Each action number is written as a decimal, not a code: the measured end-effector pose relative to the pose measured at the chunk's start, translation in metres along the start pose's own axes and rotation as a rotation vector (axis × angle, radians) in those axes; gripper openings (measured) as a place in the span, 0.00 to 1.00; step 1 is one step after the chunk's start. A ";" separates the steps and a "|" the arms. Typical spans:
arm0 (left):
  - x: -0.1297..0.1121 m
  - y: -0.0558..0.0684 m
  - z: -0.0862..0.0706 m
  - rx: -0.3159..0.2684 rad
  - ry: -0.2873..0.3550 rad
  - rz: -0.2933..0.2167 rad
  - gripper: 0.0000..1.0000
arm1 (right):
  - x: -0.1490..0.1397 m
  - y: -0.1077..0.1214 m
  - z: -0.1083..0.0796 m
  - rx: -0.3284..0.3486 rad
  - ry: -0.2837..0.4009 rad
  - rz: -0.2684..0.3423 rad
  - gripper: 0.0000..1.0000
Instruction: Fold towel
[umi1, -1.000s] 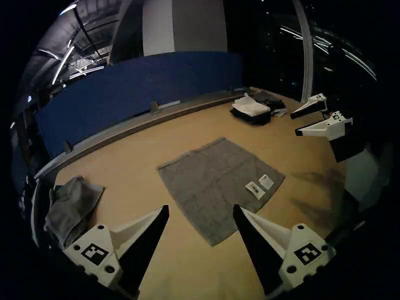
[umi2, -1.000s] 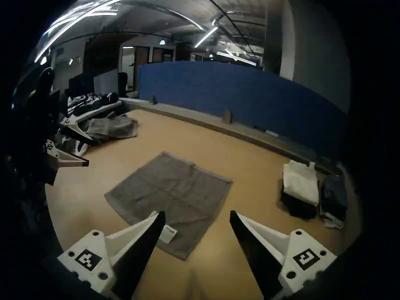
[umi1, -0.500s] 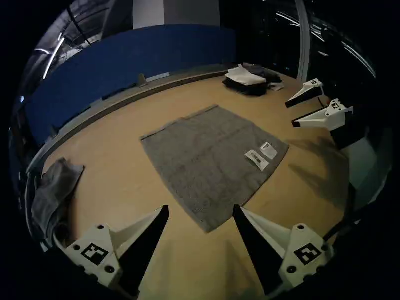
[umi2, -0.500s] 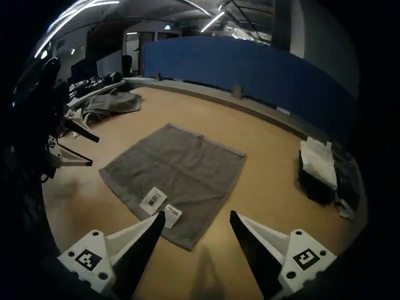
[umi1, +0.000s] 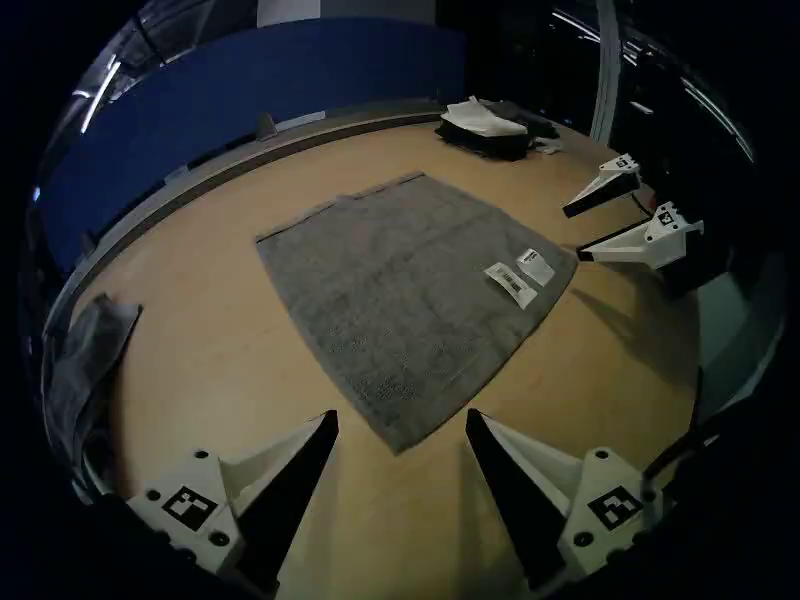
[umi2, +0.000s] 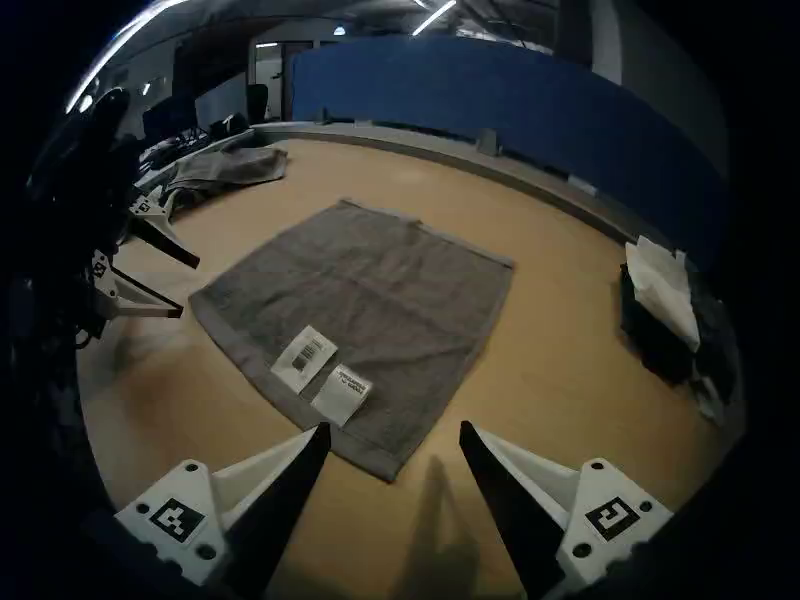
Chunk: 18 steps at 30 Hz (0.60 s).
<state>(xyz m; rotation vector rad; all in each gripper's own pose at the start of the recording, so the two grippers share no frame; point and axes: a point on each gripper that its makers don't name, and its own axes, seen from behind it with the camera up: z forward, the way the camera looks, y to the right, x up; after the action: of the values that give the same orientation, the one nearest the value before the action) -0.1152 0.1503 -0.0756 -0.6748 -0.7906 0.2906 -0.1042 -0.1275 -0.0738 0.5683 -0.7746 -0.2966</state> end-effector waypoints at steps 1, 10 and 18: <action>-0.001 0.000 0.001 -0.001 -0.006 0.000 0.95 | -0.002 0.000 0.001 0.001 -0.005 0.000 1.00; -0.011 0.002 0.006 -0.005 -0.053 -0.015 0.95 | -0.015 0.000 0.006 0.008 -0.039 0.000 0.99; -0.019 0.006 0.006 -0.008 -0.082 -0.044 0.86 | -0.025 -0.002 0.006 0.017 -0.079 0.005 0.81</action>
<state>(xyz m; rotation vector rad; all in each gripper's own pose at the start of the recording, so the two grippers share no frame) -0.1328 0.1486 -0.0872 -0.6548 -0.8846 0.2765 -0.1260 -0.1199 -0.0861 0.5728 -0.8553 -0.3096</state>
